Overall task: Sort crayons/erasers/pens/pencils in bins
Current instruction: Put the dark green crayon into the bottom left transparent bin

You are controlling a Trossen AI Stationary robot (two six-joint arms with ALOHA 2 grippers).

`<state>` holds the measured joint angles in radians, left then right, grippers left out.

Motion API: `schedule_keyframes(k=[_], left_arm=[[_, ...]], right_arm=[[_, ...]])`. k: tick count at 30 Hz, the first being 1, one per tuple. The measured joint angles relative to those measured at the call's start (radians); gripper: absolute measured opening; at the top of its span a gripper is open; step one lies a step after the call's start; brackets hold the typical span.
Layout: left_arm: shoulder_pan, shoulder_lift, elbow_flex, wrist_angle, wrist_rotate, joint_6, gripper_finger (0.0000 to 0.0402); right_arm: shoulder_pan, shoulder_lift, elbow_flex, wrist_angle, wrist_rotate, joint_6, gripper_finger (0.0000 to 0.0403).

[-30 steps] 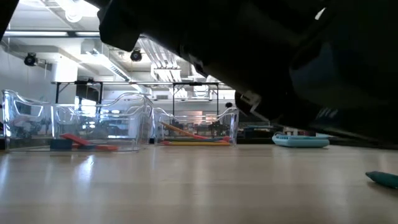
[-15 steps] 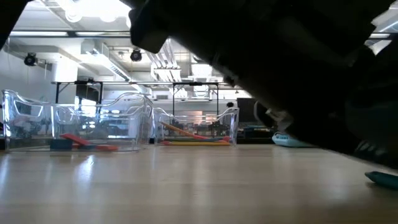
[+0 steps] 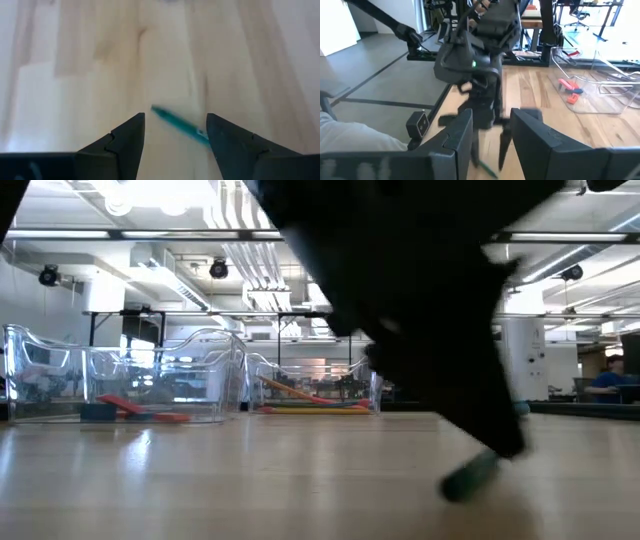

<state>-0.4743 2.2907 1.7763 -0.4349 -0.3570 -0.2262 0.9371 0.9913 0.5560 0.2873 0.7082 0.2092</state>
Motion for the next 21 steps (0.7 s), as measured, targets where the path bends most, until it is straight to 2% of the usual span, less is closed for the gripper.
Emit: schedule_keyframes(k=[7, 15, 21], left_arm=[[-0.039, -0.083, -0.019, -0.267, -0.072, -0.131, 0.0196], [-0.085, -0.120, -0.037, -0.218, -0.095, -0.449, 0.0196], [-0.107, -0.118, -0.142, -0.217, -0.131, -0.633, 0.0196]], right_arm=[[0.000, 0.000, 0.000, 0.000, 0.000, 0.000, 0.0123], [0.000, 0.000, 0.000, 0.003, 0.000, 0.020, 0.0123], [0.000, 0.000, 0.000, 0.002, 0.000, 0.026, 0.0123]])
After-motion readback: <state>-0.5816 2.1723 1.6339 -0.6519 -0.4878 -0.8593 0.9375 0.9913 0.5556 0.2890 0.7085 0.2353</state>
